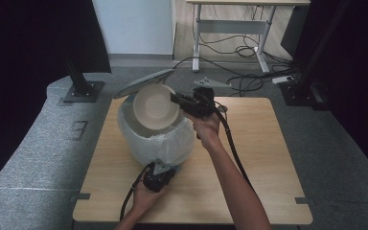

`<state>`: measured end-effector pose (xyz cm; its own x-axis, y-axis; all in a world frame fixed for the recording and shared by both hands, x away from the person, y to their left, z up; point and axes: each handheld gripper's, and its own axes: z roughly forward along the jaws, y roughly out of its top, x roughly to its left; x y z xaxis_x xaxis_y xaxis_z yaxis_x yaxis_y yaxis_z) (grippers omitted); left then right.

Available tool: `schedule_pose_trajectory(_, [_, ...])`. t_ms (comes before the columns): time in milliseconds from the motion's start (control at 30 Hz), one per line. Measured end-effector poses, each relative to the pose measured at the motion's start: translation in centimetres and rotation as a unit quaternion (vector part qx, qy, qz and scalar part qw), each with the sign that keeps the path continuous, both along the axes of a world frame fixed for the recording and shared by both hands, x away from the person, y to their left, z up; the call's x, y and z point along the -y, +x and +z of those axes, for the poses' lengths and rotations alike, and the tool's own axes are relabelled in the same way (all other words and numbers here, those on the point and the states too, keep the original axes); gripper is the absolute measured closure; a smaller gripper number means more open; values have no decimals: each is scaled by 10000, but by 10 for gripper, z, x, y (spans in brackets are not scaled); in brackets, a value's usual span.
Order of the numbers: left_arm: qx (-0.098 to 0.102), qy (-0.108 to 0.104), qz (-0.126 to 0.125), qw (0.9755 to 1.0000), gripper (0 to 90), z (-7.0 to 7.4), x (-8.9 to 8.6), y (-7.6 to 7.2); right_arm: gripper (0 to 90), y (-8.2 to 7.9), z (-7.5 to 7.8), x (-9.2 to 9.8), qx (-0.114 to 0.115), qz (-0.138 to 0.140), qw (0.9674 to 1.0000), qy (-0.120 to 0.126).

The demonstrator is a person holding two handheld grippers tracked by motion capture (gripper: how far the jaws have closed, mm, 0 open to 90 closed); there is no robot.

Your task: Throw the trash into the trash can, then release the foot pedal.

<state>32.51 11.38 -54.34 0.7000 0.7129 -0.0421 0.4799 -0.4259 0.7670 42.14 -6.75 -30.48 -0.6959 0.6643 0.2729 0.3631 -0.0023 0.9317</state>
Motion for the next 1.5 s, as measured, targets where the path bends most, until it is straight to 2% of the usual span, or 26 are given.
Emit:
schedule_pose_trajectory(233, [0, 2, 4, 10000, 900, 0, 0, 0, 834, 1, -1, 0, -9, -14, 10000, 15])
schedule_pose_trajectory(300, [-1, 1, 6, 10000, 900, 0, 0, 0, 814, 2, -2, -2, 51, -16, 10000, -64])
schedule_pose_trajectory(333, [1, 3, 8, 10000, 900, 0, 0, 0, 689, 4, -4, -3, 84, -43, 9998, -154])
schedule_pose_trajectory(367, [-2, 1, 8, 10000, 900, 0, 0, 0, 616, 6, -5, -5, 58, -52, 9997, -231])
schedule_pose_trajectory(433, [0, 0, 6, 10000, 900, 0, 0, 0, 576, 6, -9, -6, 75, -126, 9992, -379])
schedule_pose_trajectory(500, [0, 1, -1, 10000, 900, 0, 0, 0, 559, 5, -9, -6, 101, -104, 9990, -420])
schedule_pose_trajectory(767, [2, -1, 5, 10000, 900, 0, 0, 0, 542, -2, -10, 3, 193, -88, 9988, -443])
schedule_pose_trajectory(1200, [-7, -13, 36, 10000, 900, 0, 0, 0, 533, -18, -16, 48, 356, -133, 9985, -405])
schedule_pose_trajectory(1500, [-21, -53, 74, 10000, 900, 0, 1, -1, 533, -30, -19, 70, 449, -205, 9978, -435])
